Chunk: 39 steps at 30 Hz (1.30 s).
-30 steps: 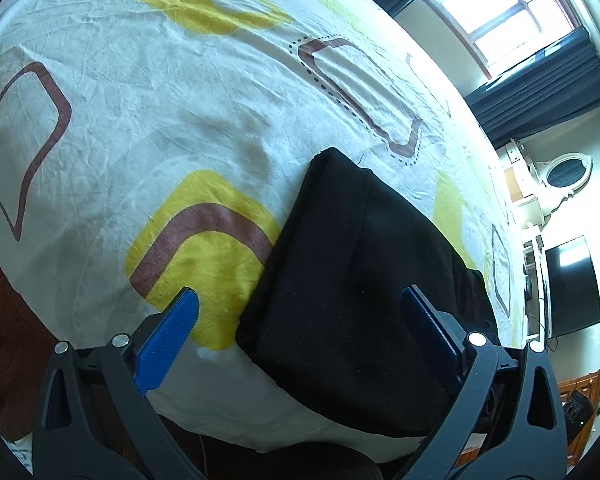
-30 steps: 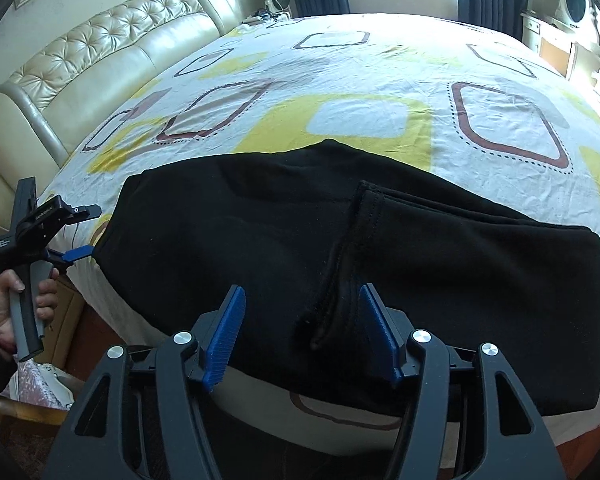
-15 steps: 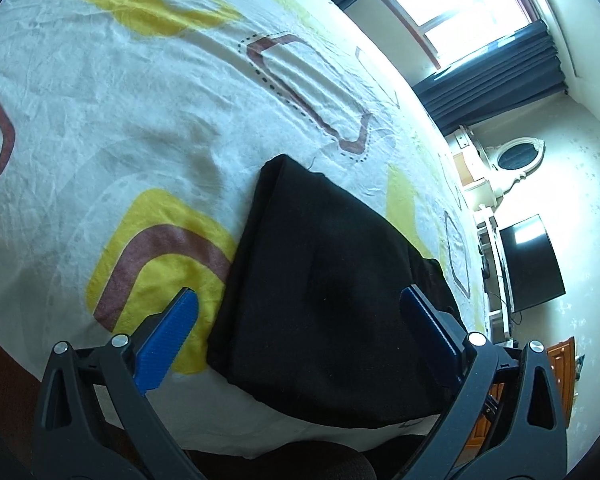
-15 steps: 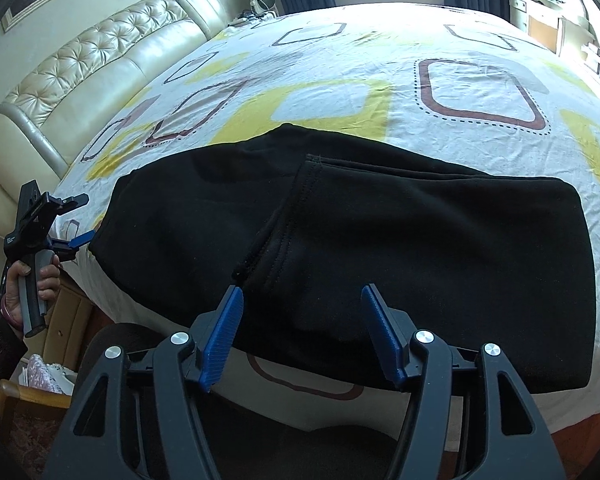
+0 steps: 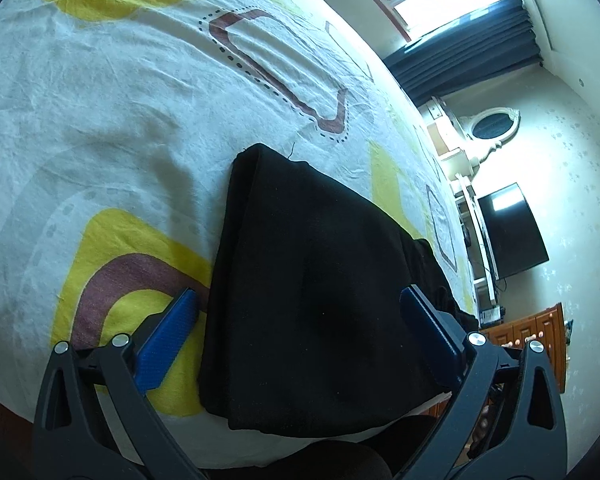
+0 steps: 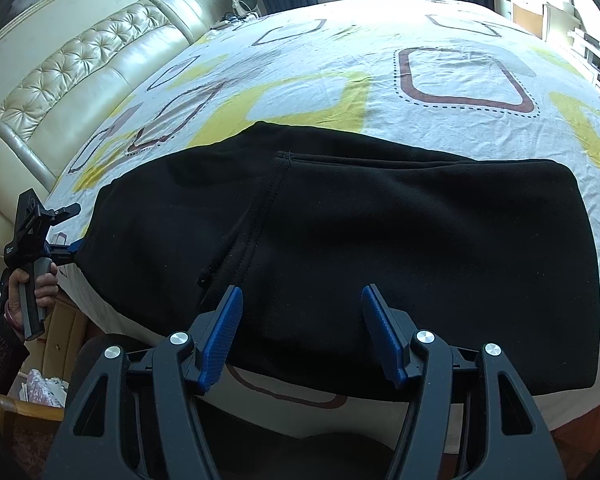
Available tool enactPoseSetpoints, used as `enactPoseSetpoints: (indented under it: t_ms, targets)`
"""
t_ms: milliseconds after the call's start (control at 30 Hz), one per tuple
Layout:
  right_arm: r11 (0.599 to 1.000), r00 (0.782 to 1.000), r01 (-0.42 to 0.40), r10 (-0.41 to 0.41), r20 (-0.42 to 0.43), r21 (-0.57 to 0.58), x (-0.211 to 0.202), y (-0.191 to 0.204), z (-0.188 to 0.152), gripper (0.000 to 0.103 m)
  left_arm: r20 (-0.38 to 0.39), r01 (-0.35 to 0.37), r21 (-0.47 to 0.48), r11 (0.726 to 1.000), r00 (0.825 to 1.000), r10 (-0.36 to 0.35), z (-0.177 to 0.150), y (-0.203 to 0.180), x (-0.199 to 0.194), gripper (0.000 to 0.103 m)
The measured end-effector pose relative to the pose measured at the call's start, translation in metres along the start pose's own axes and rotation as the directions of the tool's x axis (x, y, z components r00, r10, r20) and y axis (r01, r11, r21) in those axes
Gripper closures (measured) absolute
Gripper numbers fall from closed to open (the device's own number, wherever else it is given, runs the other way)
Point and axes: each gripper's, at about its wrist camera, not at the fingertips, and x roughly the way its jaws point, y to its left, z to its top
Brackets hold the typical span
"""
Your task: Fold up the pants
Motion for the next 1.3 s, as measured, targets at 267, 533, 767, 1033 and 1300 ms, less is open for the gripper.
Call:
enactPoseSetpoints:
  t_ms: [267, 533, 767, 1033, 1300]
  targets:
    - [1.0, 1.0, -0.005, 0.005, -0.004, -0.007, 0.004, 0.003, -0.003, 0.035, -0.055, -0.081, 0.104, 0.991, 0.995, 0.087, 0.0, -0.014, 0.014, 0.056]
    - [1.0, 1.0, -0.004, 0.004, -0.007, -0.006, 0.006, 0.003, -0.005, 0.035, -0.043, 0.008, -0.046, 0.999, 0.999, -0.01, 0.003, 0.002, 0.007, 0.089]
    - [1.0, 1.0, -0.009, 0.009, 0.005, 0.015, 0.003, -0.001, -0.004, 0.035, 0.018, 0.081, -0.007, 0.997, 0.997, -0.081, 0.011, -0.034, -0.011, 0.09]
    - [0.999, 0.999, 0.014, -0.016, 0.038, 0.046, -0.005, -0.006, 0.0, 0.035, 0.046, 0.101, 0.156, 0.983, 0.993, -0.109, 0.009, -0.126, -0.018, 0.09]
    - [0.988, 0.994, 0.013, -0.03, 0.109, 0.152, -0.024, -0.033, 0.01, 0.035, -0.001, 0.112, 0.3, 0.947, 0.993, -0.117, -0.008, -0.218, 0.009, 0.09]
